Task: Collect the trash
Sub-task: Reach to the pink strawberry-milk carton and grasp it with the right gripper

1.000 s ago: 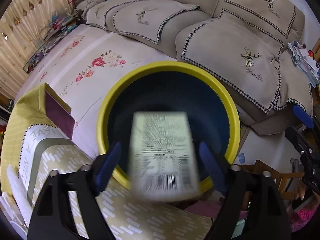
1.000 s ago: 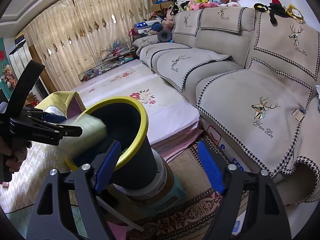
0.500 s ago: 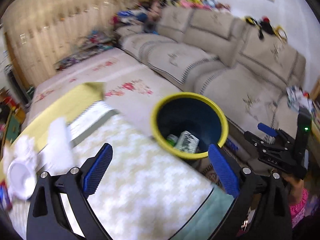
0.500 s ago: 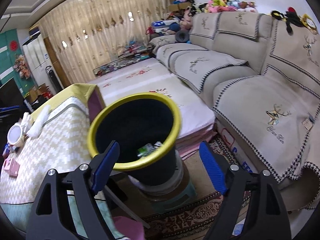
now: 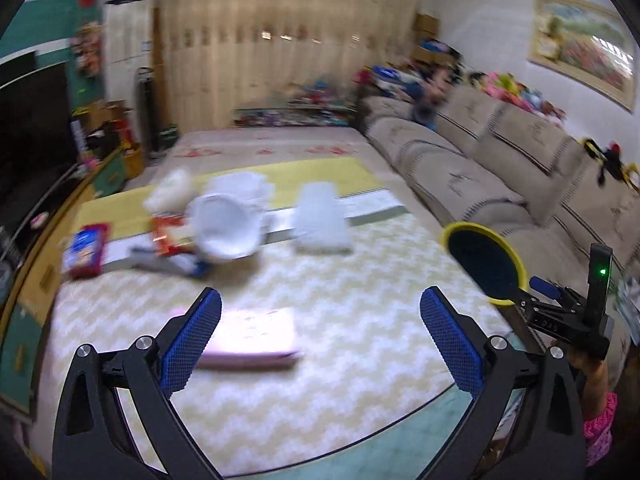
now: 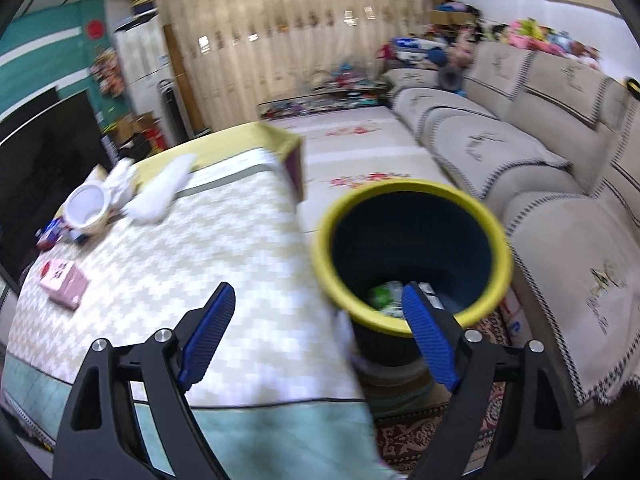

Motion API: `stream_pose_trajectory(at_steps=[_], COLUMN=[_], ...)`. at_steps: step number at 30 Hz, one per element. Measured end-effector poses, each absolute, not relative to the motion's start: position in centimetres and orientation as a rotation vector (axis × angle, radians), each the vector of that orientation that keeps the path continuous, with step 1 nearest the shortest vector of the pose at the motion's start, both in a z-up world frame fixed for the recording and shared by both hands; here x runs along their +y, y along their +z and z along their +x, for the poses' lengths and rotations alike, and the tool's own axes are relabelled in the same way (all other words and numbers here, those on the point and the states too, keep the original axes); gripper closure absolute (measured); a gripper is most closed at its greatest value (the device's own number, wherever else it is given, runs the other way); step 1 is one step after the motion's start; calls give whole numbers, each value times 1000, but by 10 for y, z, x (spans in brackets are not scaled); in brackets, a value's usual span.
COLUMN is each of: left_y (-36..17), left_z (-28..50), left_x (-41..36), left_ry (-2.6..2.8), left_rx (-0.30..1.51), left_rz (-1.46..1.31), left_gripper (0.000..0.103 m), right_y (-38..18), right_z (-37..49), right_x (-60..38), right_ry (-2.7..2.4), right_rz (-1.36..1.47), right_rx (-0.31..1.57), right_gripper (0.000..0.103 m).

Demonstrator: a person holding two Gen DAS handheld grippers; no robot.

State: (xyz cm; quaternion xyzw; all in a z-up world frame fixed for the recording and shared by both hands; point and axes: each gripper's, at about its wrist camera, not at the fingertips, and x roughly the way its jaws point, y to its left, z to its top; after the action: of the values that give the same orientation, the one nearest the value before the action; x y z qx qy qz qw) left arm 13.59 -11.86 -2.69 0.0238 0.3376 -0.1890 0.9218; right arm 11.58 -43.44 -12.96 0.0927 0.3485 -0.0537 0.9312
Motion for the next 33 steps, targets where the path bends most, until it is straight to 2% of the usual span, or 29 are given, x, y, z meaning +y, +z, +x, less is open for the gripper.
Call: stream_pose_trajectory(at_steps=[10, 13, 23, 26, 33], left_y=[-37, -43, -57, -60, -62], left_z=[111, 110, 114, 117, 118], left_x=[15, 41, 49, 47, 45], left_ry=[-95, -58, -90, -92, -97], left_rx=[662, 672, 700, 707, 715], left_rz=[-63, -99, -122, -134, -132], left_gripper=[5, 5, 5, 5, 5], right_y=[-123, -122, -140, -140, -141], right_z=[160, 164, 205, 207, 228], right_x=[-273, -228, -169, -155, -115], right_ry=[262, 348, 405, 380, 371], right_rz=[42, -11, -133, -199, -379], right_rx=[770, 748, 857, 837, 808], right_gripper=[22, 17, 15, 10, 10])
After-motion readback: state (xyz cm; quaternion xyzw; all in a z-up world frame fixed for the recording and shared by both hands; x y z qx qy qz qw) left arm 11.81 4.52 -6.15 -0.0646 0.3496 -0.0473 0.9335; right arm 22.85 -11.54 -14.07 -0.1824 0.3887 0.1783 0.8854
